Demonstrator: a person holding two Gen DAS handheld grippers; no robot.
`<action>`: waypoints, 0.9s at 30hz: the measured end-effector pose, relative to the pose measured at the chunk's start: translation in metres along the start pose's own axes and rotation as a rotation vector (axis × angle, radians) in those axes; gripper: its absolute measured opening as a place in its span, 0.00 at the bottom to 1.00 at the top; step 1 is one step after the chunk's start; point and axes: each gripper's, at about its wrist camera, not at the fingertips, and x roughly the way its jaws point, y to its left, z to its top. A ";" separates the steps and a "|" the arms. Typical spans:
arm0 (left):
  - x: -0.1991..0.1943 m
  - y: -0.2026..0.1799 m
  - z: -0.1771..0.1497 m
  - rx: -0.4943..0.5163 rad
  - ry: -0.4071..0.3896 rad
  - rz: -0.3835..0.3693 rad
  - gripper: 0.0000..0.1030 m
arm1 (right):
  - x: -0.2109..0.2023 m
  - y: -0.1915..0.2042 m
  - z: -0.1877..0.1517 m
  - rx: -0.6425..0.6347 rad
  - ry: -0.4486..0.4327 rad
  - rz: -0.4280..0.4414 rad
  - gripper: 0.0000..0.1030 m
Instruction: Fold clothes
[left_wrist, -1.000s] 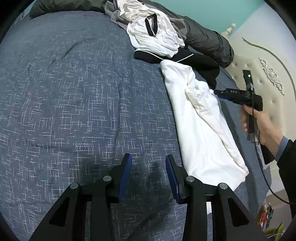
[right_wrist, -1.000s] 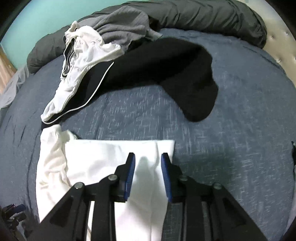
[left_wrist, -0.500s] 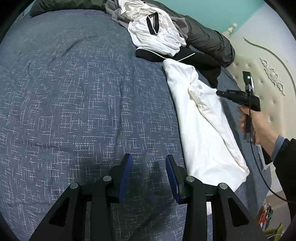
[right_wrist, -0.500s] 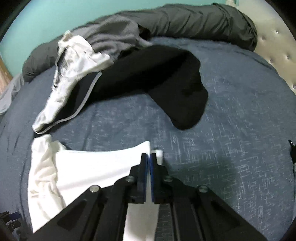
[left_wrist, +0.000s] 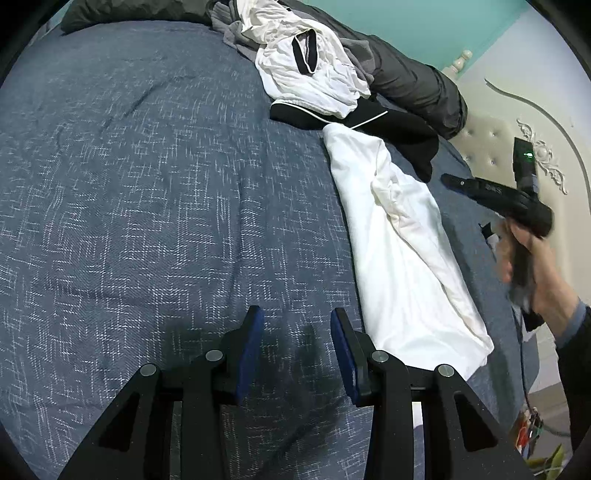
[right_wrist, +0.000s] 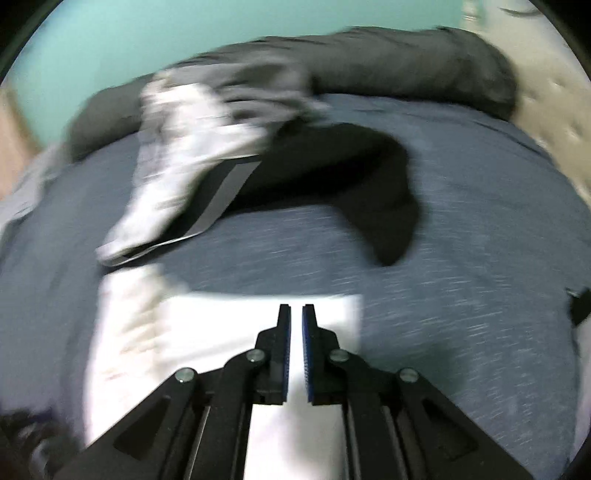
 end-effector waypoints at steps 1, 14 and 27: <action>0.000 -0.001 0.000 0.001 -0.001 0.000 0.40 | -0.005 0.014 -0.004 -0.030 0.013 0.051 0.24; -0.006 0.000 0.000 0.000 -0.009 -0.009 0.40 | 0.055 0.124 -0.040 -0.294 0.148 0.103 0.27; -0.004 -0.001 -0.001 0.002 -0.005 -0.010 0.40 | 0.010 0.019 -0.003 -0.057 0.033 -0.010 0.04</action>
